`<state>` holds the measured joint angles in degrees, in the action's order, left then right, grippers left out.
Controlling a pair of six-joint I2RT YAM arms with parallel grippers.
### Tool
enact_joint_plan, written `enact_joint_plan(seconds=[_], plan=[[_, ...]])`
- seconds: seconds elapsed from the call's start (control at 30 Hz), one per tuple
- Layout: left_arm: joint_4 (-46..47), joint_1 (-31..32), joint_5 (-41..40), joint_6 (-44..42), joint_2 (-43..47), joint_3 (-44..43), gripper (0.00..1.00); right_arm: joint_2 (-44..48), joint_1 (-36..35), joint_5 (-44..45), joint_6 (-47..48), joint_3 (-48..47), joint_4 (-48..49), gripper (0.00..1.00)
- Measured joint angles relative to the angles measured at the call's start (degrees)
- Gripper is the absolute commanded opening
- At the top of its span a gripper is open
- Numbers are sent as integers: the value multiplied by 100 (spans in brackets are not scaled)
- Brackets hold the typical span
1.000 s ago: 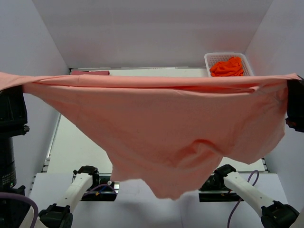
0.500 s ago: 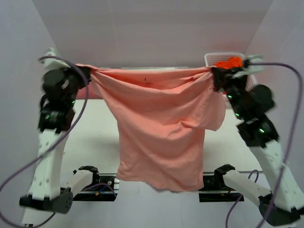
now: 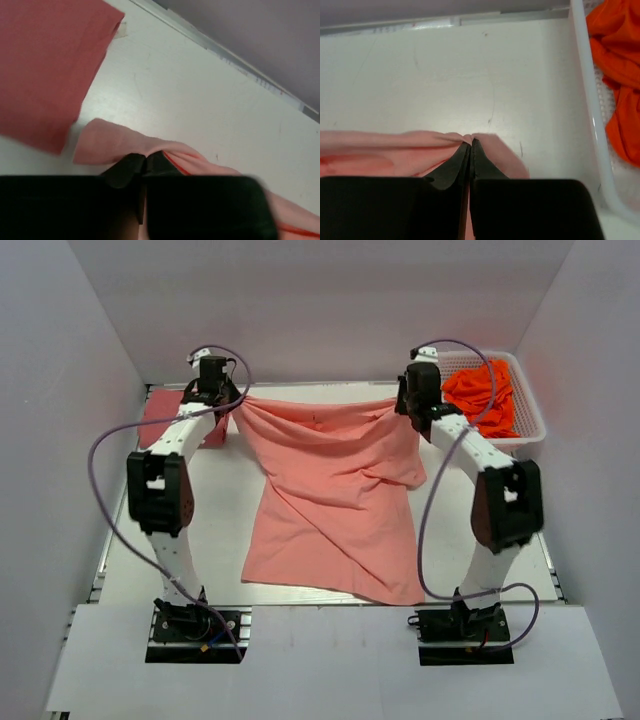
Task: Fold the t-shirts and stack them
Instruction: Flatten out the tshirt
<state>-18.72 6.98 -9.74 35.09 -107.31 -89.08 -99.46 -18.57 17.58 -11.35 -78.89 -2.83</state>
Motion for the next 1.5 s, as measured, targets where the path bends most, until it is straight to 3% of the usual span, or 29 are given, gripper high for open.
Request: enact_joint_plan(seconds=[0.03,0.07,0.13,0.2,0.27,0.33,0.53,0.67,1.0,1.23,1.5], plan=[[63,-7,9,-70,-420,-389,66,-372,85,-22,-2,-352,-48,15],[-22,-13,59,-125,-879,-922,98,-745,153,-44,-15,-776,-74,49],[-247,-13,195,-157,-1803,-2179,100,-1598,278,-42,-48,-1829,-256,76],[-468,-24,407,-249,-2564,-3346,100,-2332,352,-33,-20,-2927,-599,89],[-684,-26,627,-326,-2739,-3648,100,-2634,400,-48,7,-3425,-907,90],[-739,-15,839,-420,-2409,-3121,100,-2496,402,-131,-9,-3270,-1123,90],[-702,116,1515,-411,-682,-599,100,-385,326,-767,-330,-417,-1137,90],[-564,387,2096,-258,643,968,100,817,256,-1165,-605,881,-1222,90],[-664,1530,2898,87,2221,3560,100,2127,114,-1775,-975,3272,-1572,90],[-833,1808,2942,420,2465,4603,100,2079,-87,-2122,-1060,3320,-1526,90],[-1410,1781,2009,1049,2459,4623,100,448,-400,-1996,-866,1307,-1355,90]])
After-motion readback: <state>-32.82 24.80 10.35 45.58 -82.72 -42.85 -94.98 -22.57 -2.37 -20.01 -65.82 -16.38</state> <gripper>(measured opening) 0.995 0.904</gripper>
